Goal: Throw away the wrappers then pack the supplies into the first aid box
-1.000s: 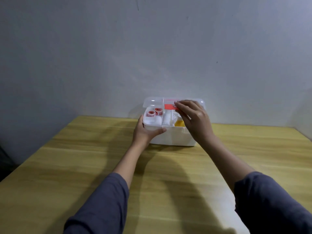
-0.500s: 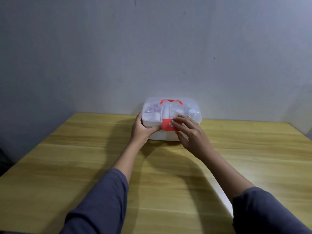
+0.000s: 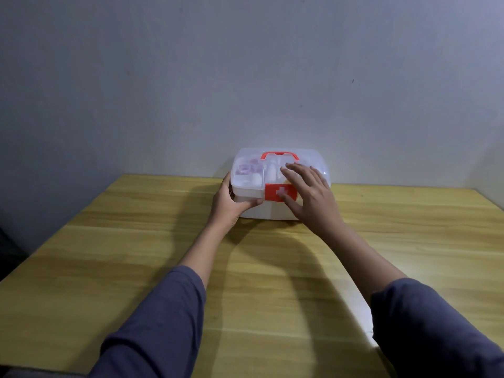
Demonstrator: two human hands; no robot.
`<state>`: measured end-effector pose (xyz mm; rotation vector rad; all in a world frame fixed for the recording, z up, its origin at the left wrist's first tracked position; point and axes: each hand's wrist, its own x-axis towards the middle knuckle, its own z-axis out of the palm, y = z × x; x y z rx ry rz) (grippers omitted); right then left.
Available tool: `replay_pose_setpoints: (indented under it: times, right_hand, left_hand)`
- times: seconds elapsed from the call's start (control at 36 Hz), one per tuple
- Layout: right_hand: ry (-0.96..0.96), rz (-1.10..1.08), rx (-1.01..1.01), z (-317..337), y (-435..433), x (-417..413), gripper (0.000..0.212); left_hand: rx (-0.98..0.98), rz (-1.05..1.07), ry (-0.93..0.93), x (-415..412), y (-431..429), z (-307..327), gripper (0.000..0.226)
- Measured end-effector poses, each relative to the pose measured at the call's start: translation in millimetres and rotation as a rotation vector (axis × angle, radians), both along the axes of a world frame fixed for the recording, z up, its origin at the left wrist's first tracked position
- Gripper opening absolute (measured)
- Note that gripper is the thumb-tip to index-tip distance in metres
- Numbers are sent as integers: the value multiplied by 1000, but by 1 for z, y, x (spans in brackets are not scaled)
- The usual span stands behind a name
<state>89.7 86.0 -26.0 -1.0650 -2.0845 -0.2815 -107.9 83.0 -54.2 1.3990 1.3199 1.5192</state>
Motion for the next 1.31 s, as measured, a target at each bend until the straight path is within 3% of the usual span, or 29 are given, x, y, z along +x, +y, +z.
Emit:
replay_pose_setpoints:
  times: [0.28,0.44,0.56,0.64,0.75,0.86,1.31]
  right_hand:
    - [52,-7,61,-6,5,-4,39]
    - [-3,-7,-26,1,4,-2,44]
    - [22,12,-71,8,1,2,47]
    - [159,-36,-102,13,1,5,48]
    - [355,-72,-272,11,4,15,60]
    - [472,-30,-426,3,4,24,69]
    - [588,7,-500,1,35,31,71]
  left_hand:
    - [26,37,55,3,0,-1,78]
    - [16,17,91,2,-1,2,74]
    - [-26,-5,136,-1,-2,4,94]
    - [-67,-28,131,-4,-2,5,123]
    - [-64,-61,73,-3,-6,10,135]
    - [-49,-63,62,-1,-3,12,126]
    - [-27,-49,96,9,37,7,94]
